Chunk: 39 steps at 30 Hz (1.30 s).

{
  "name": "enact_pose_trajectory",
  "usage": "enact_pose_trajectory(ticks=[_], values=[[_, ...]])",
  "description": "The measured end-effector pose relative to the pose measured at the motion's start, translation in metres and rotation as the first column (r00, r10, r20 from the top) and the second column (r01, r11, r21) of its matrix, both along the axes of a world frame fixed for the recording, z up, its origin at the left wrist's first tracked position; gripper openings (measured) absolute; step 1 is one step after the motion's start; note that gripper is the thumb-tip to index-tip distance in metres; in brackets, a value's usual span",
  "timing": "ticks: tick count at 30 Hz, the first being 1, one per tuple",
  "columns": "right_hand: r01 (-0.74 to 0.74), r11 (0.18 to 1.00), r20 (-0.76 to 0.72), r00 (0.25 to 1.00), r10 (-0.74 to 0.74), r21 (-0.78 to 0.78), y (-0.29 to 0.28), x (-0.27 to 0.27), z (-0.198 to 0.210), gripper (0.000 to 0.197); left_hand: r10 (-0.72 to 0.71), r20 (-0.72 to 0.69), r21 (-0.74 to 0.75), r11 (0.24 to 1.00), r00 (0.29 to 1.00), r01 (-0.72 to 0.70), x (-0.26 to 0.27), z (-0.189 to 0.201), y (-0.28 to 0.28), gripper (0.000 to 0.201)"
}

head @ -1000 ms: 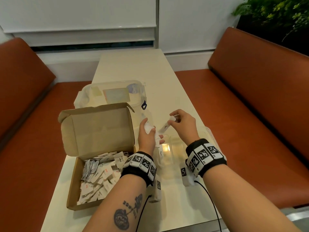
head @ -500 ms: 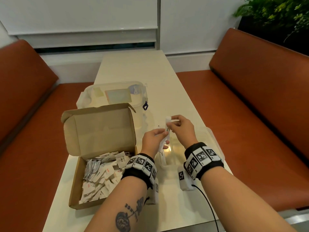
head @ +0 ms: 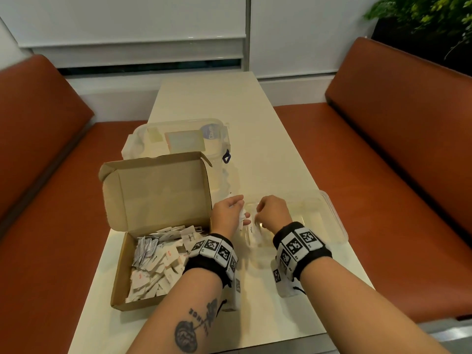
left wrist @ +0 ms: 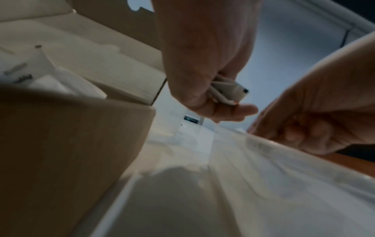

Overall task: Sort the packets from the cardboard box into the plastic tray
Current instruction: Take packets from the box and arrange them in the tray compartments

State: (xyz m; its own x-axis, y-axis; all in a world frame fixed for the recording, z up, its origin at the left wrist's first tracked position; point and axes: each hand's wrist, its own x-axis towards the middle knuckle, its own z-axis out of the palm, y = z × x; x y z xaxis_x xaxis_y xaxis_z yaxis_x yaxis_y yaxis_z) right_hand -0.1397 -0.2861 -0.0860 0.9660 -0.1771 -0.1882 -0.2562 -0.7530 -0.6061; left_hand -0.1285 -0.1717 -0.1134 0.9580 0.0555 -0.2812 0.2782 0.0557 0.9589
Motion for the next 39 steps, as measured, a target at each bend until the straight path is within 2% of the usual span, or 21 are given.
enact_pose_trajectory(ticks=[6,12,14,17,19,21,25,32,36,39], values=[[-0.070,0.983,-0.066,0.996,0.059,-0.172,0.014,-0.006,-0.014,0.021,-0.056,-0.017,-0.023,0.998,0.998,0.056,-0.002,-0.001,-0.002,0.021],[-0.213,0.928,-0.104,0.976,0.190,-0.305,0.009,-0.003,-0.012,0.028,-0.079,-0.031,-0.002,0.997,0.996,0.079,0.000,-0.002,0.000,0.022],[-0.284,0.878,-0.123,0.959,0.256,-0.385,0.005,-0.003,-0.010,0.028,-0.080,-0.032,0.010,0.997,0.996,0.080,0.000,-0.002,0.000,0.023],[-0.402,0.755,-0.199,0.915,0.351,-0.518,-0.001,-0.002,-0.011,0.027,-0.072,-0.025,0.031,0.997,0.997,0.073,0.000,-0.003,-0.001,0.024],[-0.460,0.686,-0.256,0.887,0.384,-0.564,-0.005,-0.003,-0.013,0.034,-0.064,-0.022,0.041,0.997,0.998,0.064,-0.001,-0.003,-0.001,0.025],[-0.472,0.658,-0.260,0.879,0.399,-0.587,-0.008,-0.004,-0.015,0.039,-0.052,-0.018,0.050,0.997,0.998,0.053,-0.001,-0.003,-0.002,0.025],[-0.457,0.655,-0.214,0.883,0.418,-0.602,-0.011,-0.006,-0.018,0.038,-0.028,-0.014,0.044,0.999,1.000,0.028,-0.003,-0.003,-0.003,0.025],[-0.467,0.639,-0.223,0.876,0.427,-0.612,-0.009,-0.006,-0.018,0.035,-0.020,-0.036,0.049,0.999,0.999,0.022,-0.005,-0.004,-0.003,0.023],[-0.468,0.679,-0.195,0.876,0.441,-0.566,-0.010,-0.008,-0.019,0.033,-0.021,-0.031,0.057,0.998,0.999,0.023,-0.006,-0.002,-0.002,0.022],[-0.480,0.722,-0.194,0.874,0.446,-0.499,-0.011,-0.009,-0.023,0.039,-0.041,-0.013,0.055,0.998,0.999,0.042,-0.010,0.001,-0.001,0.020]])
